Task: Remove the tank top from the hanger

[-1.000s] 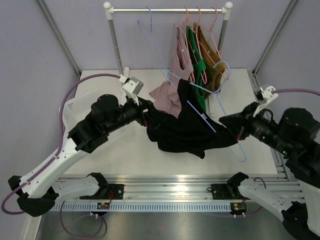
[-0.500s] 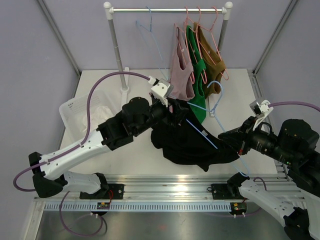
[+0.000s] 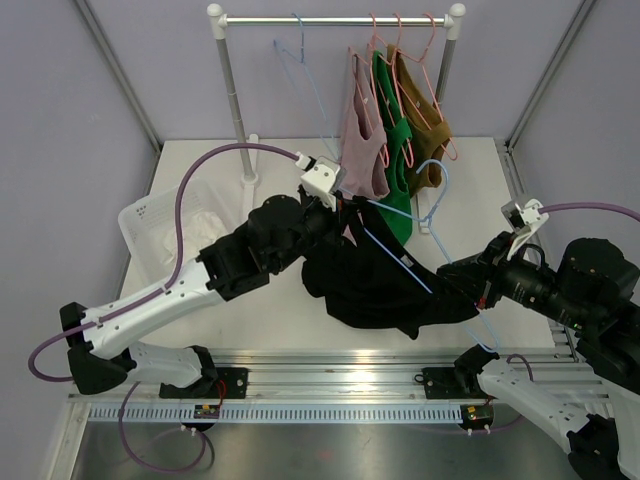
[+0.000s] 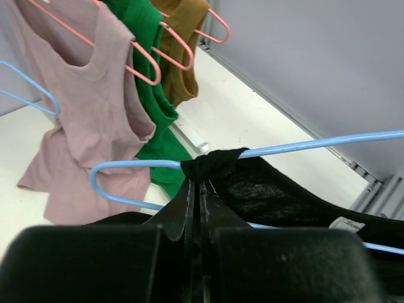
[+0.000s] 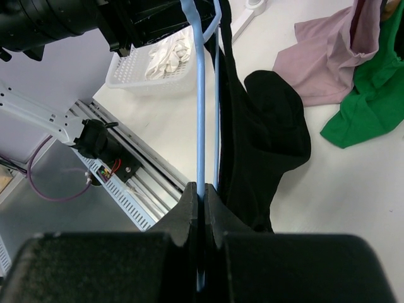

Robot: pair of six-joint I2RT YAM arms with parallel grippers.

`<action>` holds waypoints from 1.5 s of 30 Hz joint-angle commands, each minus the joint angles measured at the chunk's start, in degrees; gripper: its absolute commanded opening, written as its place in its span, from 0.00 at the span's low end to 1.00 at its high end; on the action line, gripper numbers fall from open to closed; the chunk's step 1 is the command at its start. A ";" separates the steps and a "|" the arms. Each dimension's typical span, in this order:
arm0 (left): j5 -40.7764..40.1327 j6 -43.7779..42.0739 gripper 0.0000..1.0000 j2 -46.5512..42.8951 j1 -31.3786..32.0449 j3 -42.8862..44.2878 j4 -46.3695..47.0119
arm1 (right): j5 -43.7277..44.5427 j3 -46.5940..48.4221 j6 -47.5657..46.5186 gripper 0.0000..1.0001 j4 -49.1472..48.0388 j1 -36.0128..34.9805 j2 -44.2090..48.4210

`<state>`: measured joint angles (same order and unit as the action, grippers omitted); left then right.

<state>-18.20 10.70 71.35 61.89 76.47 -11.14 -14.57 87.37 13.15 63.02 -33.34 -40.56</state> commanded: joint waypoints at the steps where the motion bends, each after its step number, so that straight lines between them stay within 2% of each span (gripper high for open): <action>1: -8.68 0.20 0.00 -0.68 0.08 1.05 0.42 | -0.11 -0.53 -1.01 0.00 -2.82 -0.32 0.74; 3: -16.99 2.73 0.00 -2.17 -0.27 0.88 -2.73 | -0.02 -2.28 -2.33 0.00 -2.91 -0.32 2.31; 6: -22.92 8.61 0.00 -4.90 -2.55 -0.96 -8.26 | -1.95 -5.36 -4.00 0.00 -4.13 -0.32 4.69; 7: -22.85 10.38 0.00 -6.12 -5.26 -1.66 -9.59 | -2.91 -6.07 -4.27 0.00 -5.27 -0.32 6.18; 10: -18.81 14.34 0.00 -10.61 -10.45 -5.00 -11.89 | -5.99 -9.14 -5.41 0.00 -9.12 -0.32 9.60; 14: -18.55 16.72 0.00 -12.73 -11.70 -5.28 -15.92 | -9.51 -13.80 -7.87 0.00 -15.03 -0.32 14.18; 17: -11.63 16.20 0.00 -14.57 -11.79 -7.37 -15.94 | -9.51 -18.00 -6.48 0.00 -22.57 -0.32 16.73; 18: -4.03 15.06 0.00 -17.36 -11.79 -9.12 -13.06 | -9.17 -19.77 -5.34 0.00 -25.90 -0.32 17.35; 20: 4.71 13.91 0.00 -20.62 -11.79 -14.90 -7.71 | -9.25 -26.68 -1.14 0.00 -39.16 -0.32 18.93; 21: 13.36 12.87 0.00 -23.08 -11.79 -16.60 -6.11 | -9.34 -29.43 0.46 0.00 -44.34 -0.32 19.28; 22: 17.63 12.33 0.00 -24.14 -11.70 -18.09 -4.96 | -9.43 -32.24 2.04 0.00 -55.53 -0.32 19.20; 24: 26.15 11.72 0.00 -25.12 -11.44 -21.44 -4.25 | -10.04 -39.19 5.29 0.00 -67.09 -0.32 18.24; 25: 27.06 11.54 0.00 -25.64 -11.09 -22.58 -4.59 | -9.87 -40.95 5.92 0.00 -76.99 -0.32 16.23; 27: 26.64 10.93 0.00 -25.91 -9.95 -25.39 -6.70 | -9.17 -44.91 7.94 0.00 -86.97 -0.32 11.67; 28: 26.63 10.84 0.00 -25.91 -9.51 -26.36 -7.40 | -8.55 -45.62 8.73 0.00 -95.89 -0.32 10.16; 30: 25.06 11.09 0.00 -26.18 -8.81 -29.25 -8.99 | -7.24 -46.42 10.05 0.00 -103.42 -0.32 5.78; 31: 23.92 11.36 0.00 -26.18 -8.72 -29.97 -9.60 | -6.10 -45.72 10.14 0.00 -105.28 -0.32 4.71; 32: 22.08 12.84 0.00 -26.18 -8.63 -30.41 -11.78 | -3.39 -42.15 9.36 0.00 -102.86 -0.32 3.83; 33: 16.67 13.73 0.00 -26.09 -8.63 -30.32 -13.37 | -2.06 -39.67 8.31 0.00 -98.75 -0.32 2.77; 34: 14.09 14.60 0.00 -25.91 -8.63 -29.89 -15.13 | 1.18 -36.86 7.43 0.00 -87.40 -0.32 2.24; 35: 11.89 15.22 0.00 -25.56 -8.63 -29.28 -18.45 | 3.38 -30.40 6.29 0.00 -80.58 -0.32 1.54; 36: 9.34 15.92 0.00 -25.39 -8.63 -28.75 -19.87 | 5.58 -27.11 5.67 0.00 -68.16 -0.32 -0.12; 38: 8.71 15.67 0.03 -25.21 -8.63 -27.34 -22.60 | 10.42 -18.78 3.48 0.00 -57.63 -0.32 -2.32; 40: 8.18 15.67 0.05 -25.47 -8.28 -26.55 -23.66 | 16.11 -15.14 2.67 0.00 -49.45 -0.32 -4.96; 41: 8.61 15.23 0.04 -25.65 -8.10 -26.28 -23.58 | 17.45 -15.21 3.28 0.00 -49.58 -0.32 -5.06; 42: 9.83 15.05 0.00 -26.08 -7.84 -26.28 -23.15 | 16.95 -17.30 3.38 0.00 -56.80 -0.32 -3.15; 43: 10.98 14.88 0.00 -26.35 -7.84 -26.45 -22.53 | 12.76 -25.76 3.38 0.00 -64.70 -0.32 -1.47; 44: 12.38 14.62 0.00 -26.53 -7.84 -27.15 -20.52 | 10.72 -30.90 4.68 0.00 -72.96 -0.32 0.37; 45: 15.27 14.61 0.00 -26.96 -7.75 -27.42 -19.55 | 8.70 -35.47 6.09 0.00 -89.14 -0.32 2.30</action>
<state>-5.87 25.74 45.71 53.84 47.64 -32.67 -5.17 61.32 18.15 -6.07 -33.39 -40.45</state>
